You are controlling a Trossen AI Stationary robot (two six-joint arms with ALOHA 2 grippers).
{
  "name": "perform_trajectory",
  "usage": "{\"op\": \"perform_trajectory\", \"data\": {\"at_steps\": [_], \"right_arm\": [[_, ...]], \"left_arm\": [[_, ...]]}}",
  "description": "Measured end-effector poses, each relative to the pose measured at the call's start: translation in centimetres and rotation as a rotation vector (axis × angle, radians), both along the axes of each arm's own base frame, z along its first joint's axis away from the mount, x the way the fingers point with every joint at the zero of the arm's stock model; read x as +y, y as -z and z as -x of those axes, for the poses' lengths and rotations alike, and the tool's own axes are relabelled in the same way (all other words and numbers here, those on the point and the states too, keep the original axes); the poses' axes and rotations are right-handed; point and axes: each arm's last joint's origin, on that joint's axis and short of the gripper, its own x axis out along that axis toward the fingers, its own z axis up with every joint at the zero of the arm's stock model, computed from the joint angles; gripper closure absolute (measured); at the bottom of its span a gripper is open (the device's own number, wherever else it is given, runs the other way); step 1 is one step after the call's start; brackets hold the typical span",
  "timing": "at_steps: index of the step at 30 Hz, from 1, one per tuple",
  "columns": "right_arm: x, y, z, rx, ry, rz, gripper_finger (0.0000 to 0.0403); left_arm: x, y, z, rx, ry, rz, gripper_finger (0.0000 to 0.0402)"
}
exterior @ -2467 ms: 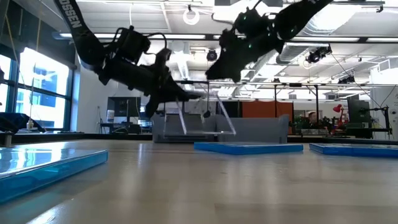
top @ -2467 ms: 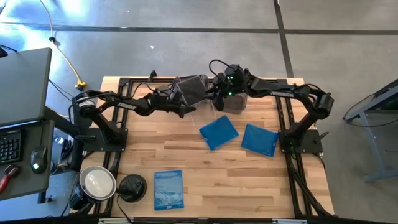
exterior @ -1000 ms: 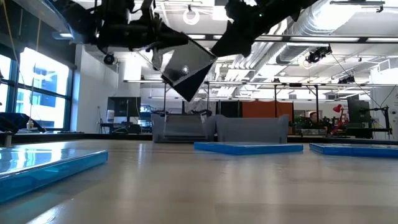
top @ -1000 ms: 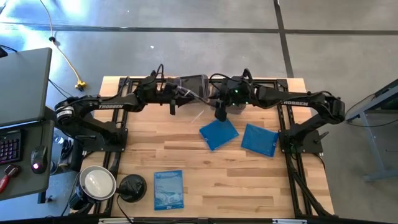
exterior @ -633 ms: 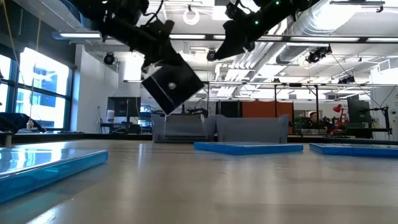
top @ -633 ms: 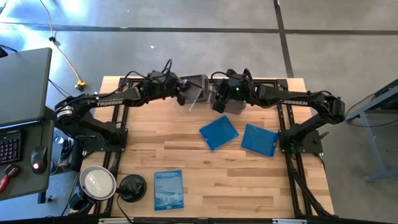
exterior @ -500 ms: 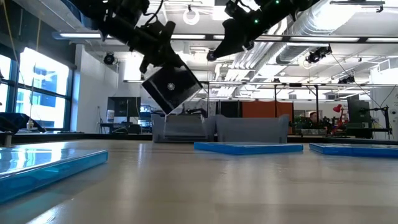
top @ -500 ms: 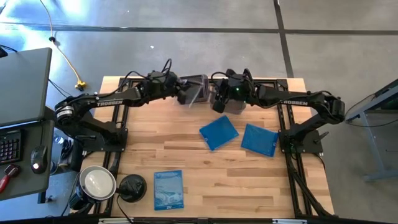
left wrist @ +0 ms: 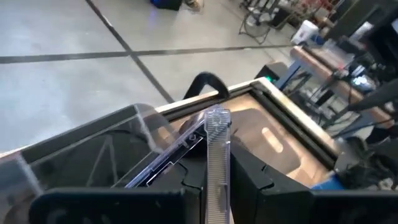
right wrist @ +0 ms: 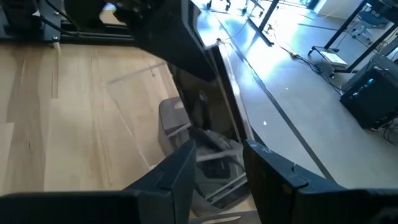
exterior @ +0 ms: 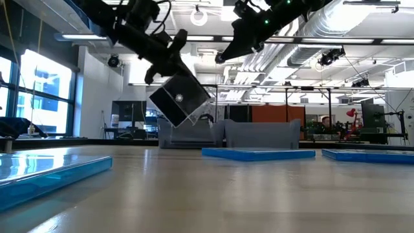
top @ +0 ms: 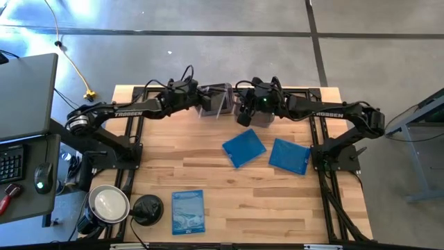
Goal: Pick & place jewel cases by type
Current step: Put the black cd case into the left black bin
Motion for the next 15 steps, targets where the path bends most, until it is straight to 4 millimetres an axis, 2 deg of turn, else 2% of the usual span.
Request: {"op": "perform_trajectory", "data": {"at_steps": [3, 8, 15], "right_arm": [[0.0, 0.0, 0.0, 0.004, 0.0, -0.001, 0.0272], [0.0, 0.1, 0.1, 0.014, 0.0, -0.005, 0.0272], [0.1, 0.4, 0.2, 0.048, -0.004, -0.017, 0.0272]], "left_arm": [[0.3, 0.2, -0.8, -0.068, 0.035, 0.007, 0.0358], [0.3, -0.7, -1.3, -0.218, 0.091, 0.016, 0.0358], [1.4, 0.8, -0.5, -0.127, -0.093, 0.114, 0.0358]]}}
